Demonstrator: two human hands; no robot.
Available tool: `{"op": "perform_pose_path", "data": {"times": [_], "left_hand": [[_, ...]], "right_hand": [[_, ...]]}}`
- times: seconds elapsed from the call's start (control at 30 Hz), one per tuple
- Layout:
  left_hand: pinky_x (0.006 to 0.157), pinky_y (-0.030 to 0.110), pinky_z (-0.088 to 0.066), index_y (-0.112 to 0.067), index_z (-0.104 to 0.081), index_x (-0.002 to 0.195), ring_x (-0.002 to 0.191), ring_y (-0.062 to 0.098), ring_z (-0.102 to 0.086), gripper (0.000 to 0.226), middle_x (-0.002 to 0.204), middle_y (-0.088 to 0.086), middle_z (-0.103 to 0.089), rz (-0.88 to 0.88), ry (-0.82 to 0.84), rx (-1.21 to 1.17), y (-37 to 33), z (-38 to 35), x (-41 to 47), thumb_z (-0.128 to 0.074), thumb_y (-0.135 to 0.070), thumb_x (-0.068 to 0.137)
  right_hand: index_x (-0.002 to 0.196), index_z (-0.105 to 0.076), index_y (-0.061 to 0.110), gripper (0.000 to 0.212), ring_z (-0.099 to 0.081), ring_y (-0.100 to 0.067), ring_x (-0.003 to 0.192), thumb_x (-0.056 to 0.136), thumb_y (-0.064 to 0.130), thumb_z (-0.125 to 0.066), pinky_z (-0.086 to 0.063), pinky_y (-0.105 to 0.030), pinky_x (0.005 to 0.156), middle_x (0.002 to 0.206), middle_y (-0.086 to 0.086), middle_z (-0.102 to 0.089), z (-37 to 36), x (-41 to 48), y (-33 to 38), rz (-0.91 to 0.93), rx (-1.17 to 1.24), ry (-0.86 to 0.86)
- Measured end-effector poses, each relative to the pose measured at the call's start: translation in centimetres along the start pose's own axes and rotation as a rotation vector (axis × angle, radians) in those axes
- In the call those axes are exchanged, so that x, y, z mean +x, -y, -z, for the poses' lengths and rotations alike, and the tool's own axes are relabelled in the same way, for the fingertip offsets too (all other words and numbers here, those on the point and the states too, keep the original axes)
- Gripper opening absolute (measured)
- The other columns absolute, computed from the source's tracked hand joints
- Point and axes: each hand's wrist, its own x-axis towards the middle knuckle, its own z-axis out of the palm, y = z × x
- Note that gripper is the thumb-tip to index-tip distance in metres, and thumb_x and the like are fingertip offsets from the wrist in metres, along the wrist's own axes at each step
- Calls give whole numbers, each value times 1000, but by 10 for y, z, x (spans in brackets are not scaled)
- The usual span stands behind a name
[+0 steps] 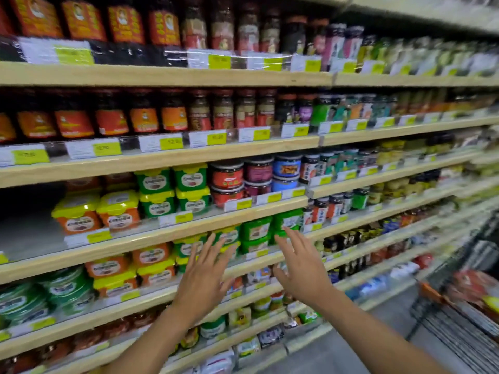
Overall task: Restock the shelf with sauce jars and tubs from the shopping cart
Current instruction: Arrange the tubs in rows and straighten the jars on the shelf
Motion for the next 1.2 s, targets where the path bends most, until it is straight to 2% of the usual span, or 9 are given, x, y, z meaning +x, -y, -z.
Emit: {"op": "perform_pose_path", "data": {"times": [0.13,0.27,0.37,0.47,0.57,0.63,0.73,0.9,1.2], "left_hand": [[125,57,-12,-38,-16,160,157,22,2,70,169,-8,0,-108,66,-82,-96,-29,17,-44,-61,100],[124,47,5,-37,-16,160,156,19,7,69,169,-9,1,-231,126,-181,-187,-63,31,-45,-58,101],[124,45,1,-37,-21,159,156,20,1,70,169,-7,-4,-329,174,-188,-249,-86,43,-43,-63,98],[125,45,4,-42,-9,160,155,16,12,71,169,-9,6,-413,262,-237,-303,-104,54,-41,-61,99],[123,41,3,-39,-17,160,157,21,-8,73,169,-2,-12,-519,257,-257,-349,-114,68,-36,-63,93],[123,38,7,-38,-13,161,157,18,0,75,169,-8,-2,-558,310,-310,-378,-125,78,-35,-61,93],[126,40,-6,-41,-12,159,157,15,3,73,169,-10,-3,-593,368,-438,-418,-140,93,-32,-64,93],[127,39,-14,-38,-21,158,156,12,0,67,168,-11,-7,-671,457,-575,-485,-181,131,-51,-50,99],[117,27,-22,-48,-24,153,149,1,-15,64,163,-25,-10,-596,664,-847,-582,-238,234,-56,-50,98]], "right_hand": [[159,-17,28,74,-9,-28,154,97,55,-47,-21,-51,122,167,-2,-9,12,-72,-76,-146,-58,29],[159,-16,25,75,-7,-29,154,98,54,-47,-13,-49,124,167,-4,-6,28,-147,-138,-313,-57,57],[159,-20,24,76,-12,-31,153,95,54,-48,-17,-50,122,167,-6,-11,36,-199,-183,-437,-62,38],[158,-25,23,78,-16,-32,152,91,55,-51,-20,-51,122,166,-7,-17,44,-241,-223,-572,-74,45],[156,-30,22,78,-23,-34,150,89,54,-51,-24,-52,120,163,-9,-24,52,-274,-255,-698,-86,25],[155,-35,19,78,-28,-36,148,87,52,-55,-26,-52,119,161,-11,-30,58,-292,-274,-765,-95,19],[154,-36,18,77,-29,-35,147,87,50,-59,-26,-49,119,162,-11,-28,61,-314,-304,-851,-101,23],[153,-34,22,77,-34,-30,143,86,50,-61,-34,-44,116,160,-5,-30,57,-334,-358,-956,-84,-16],[156,-23,29,78,-13,-16,152,93,50,-62,-20,-35,122,166,3,-15,73,-325,-474,-1218,139,-153]]}}
